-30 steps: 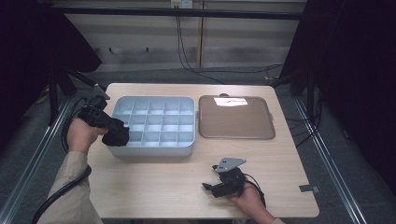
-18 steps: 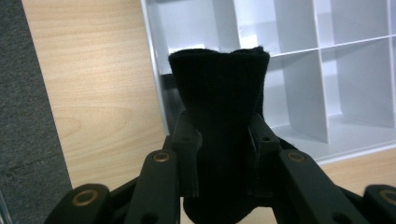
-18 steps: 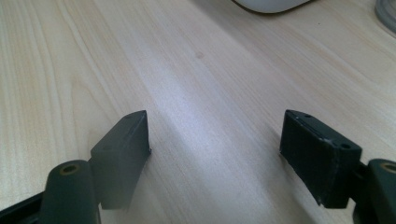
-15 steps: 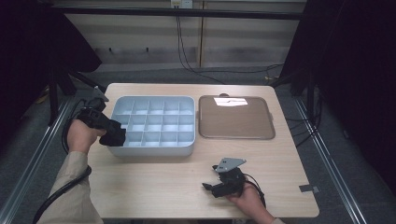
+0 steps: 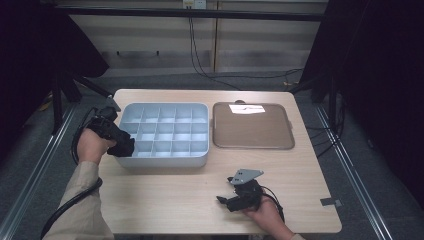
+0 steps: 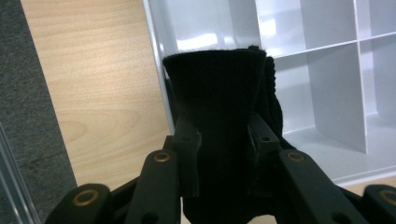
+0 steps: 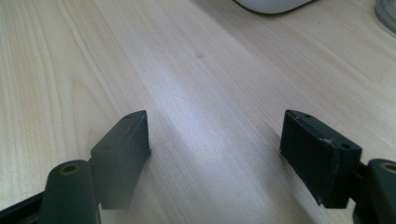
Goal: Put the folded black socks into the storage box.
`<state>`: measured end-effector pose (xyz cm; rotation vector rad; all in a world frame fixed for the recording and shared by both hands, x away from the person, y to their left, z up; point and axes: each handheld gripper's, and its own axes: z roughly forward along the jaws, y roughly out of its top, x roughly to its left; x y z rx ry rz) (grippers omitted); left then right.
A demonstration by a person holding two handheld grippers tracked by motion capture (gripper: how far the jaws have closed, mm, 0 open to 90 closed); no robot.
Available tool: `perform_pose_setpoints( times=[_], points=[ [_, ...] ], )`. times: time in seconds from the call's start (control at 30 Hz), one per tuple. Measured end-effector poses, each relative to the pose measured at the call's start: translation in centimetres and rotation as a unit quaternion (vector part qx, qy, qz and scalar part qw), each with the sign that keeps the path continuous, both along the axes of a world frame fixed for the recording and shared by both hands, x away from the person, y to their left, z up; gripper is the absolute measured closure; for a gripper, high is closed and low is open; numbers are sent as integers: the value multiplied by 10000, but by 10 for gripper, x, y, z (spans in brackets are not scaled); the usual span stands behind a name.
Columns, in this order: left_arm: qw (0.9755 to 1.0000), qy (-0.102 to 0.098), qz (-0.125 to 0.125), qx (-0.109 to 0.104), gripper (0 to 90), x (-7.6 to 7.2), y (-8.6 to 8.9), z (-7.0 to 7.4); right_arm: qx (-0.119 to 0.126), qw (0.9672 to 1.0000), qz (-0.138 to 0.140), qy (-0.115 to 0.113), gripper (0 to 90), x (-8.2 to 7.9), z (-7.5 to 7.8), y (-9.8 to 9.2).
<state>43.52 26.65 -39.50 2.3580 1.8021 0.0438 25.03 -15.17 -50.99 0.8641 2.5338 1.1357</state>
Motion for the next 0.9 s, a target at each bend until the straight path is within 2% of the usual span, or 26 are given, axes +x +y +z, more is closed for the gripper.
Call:
perform_pose_setpoints(
  times=[0.23,0.4,0.53,0.7,0.73,0.9],
  points=[
    [10000,33,90,12,709,1,-2,-5,-1,10000,-2,1,238,0,0,0],
    [9999,-10,57,120,704,0,-5,-7,-1,10000,-1,-1,238,0,0,0],
    [9999,-79,106,82,688,-2,-4,-6,-1,10000,-2,-2,238,0,0,0],
    [9999,-79,100,27,641,-2,-2,-1,-1,10000,-1,-1,238,0,0,0],
    [9998,-122,166,-13,641,-2,-3,-1,0,10000,-1,0,238,0,0,0],
    [9997,-128,193,27,584,-2,-2,3,0,10000,-1,0,238,0,0,0]
  ],
)
